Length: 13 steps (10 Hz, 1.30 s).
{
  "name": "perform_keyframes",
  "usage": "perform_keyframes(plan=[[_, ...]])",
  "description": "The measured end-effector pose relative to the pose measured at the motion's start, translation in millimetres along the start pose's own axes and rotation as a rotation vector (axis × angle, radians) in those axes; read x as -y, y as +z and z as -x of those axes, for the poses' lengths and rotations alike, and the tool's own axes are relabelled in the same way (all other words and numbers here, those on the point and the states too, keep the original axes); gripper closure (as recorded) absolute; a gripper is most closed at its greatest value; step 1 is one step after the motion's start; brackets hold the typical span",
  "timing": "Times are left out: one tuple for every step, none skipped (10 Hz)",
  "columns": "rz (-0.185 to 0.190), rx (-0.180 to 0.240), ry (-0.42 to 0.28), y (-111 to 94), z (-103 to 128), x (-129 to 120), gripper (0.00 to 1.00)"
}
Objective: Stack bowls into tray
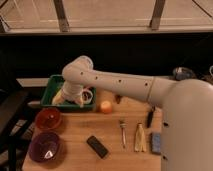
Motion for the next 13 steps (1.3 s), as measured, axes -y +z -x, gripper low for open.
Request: perform_keyframes(plan=[[0.000, 0.005, -0.016, 17.0, 4.8, 7.4, 0.20], [-0.005, 0.008, -0.020, 33.0, 7.7, 11.1, 0.20], [-0.011, 0.010, -0.015, 46.0, 9.2, 11.9, 0.20], [-0.010, 0.009, -0.008, 59.6, 9.4, 9.8, 0.20], [-0.007, 0.009, 0.001, 70.7, 8.7, 8.2, 0.20], [-0.010, 0.013, 0.020, 79.0, 6.3, 5.0, 0.20], [-0.016, 0.019, 0.039, 84.6, 3.7, 0.3, 0.20], [-0.026, 0.036, 0.047, 93.0, 2.8, -1.1, 0.20], [-0.040, 0.057, 0.054, 102.4, 3.2, -0.8, 0.20], [-0.055, 0.080, 0.062, 111.0, 3.6, -0.5, 0.20], [-0.063, 0.105, 0.068, 117.1, 4.2, -1.7, 0.24], [-0.071, 0.124, 0.071, 122.5, 4.7, -2.4, 0.34], [-0.079, 0.135, 0.074, 125.3, 4.9, -1.2, 0.43]])
